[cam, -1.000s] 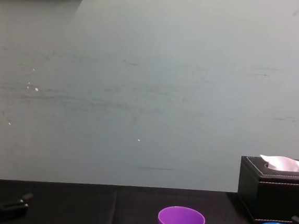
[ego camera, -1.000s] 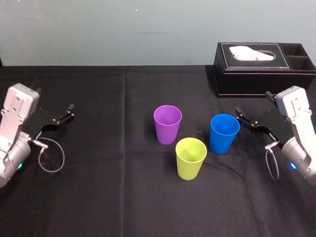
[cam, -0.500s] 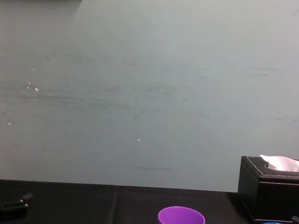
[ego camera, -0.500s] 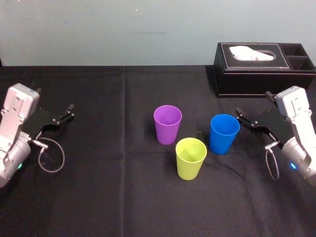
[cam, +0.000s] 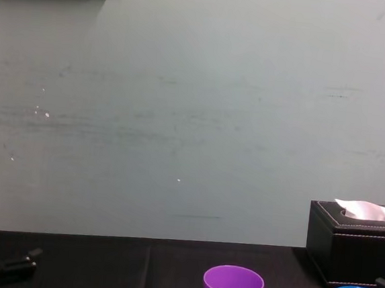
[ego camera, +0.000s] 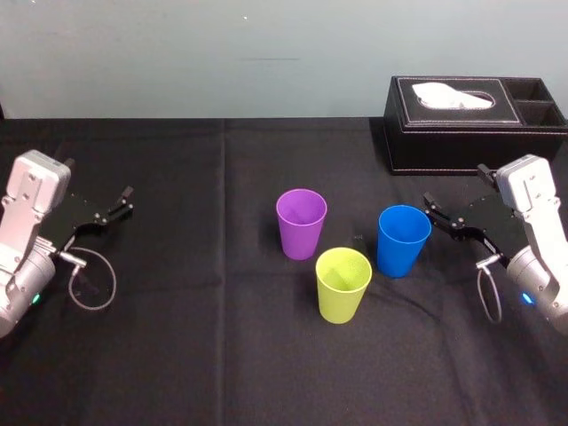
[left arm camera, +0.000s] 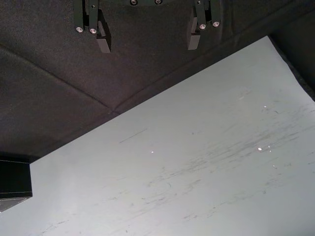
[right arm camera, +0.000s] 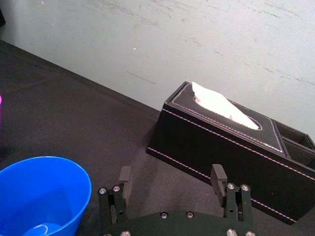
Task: Stack the three plastic cups sequentially using one hand.
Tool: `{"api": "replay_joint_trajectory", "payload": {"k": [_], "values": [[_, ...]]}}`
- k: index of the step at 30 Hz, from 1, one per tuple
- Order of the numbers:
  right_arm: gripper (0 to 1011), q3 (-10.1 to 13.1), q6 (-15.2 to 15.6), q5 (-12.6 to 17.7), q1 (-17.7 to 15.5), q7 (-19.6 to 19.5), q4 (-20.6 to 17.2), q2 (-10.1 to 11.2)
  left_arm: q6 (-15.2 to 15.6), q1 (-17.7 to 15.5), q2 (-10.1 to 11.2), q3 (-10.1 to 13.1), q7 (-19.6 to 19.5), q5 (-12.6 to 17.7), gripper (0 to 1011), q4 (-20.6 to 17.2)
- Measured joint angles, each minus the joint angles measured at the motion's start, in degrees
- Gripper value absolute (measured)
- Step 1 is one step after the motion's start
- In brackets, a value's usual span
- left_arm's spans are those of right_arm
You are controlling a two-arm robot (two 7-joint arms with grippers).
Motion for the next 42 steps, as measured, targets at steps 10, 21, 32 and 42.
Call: {"api": "replay_joint_trajectory", "payload": {"k": [10, 21, 32, 42], "values": [[1003, 0.00, 0.00, 0.00, 0.00, 0.00, 0.00, 0.00, 0.00, 0.00, 0.00, 0.00, 0.00, 0.00, 1011, 0.00], [1003, 0.00, 0.00, 0.00, 0.00, 0.00, 0.00, 0.00, 0.00, 0.00, 0.00, 0.00, 0.00, 0.00, 1011, 0.00], [1003, 0.00, 0.00, 0.00, 0.00, 0.00, 0.00, 0.00, 0.00, 0.00, 0.00, 0.00, 0.00, 0.00, 1011, 0.00], [1003, 1.19, -0.70, -0.56, -0.45, -0.44, -0.46, -0.51, 0.00, 0.00, 0.00, 0.00, 0.00, 0.00, 1011, 0.00]]}}
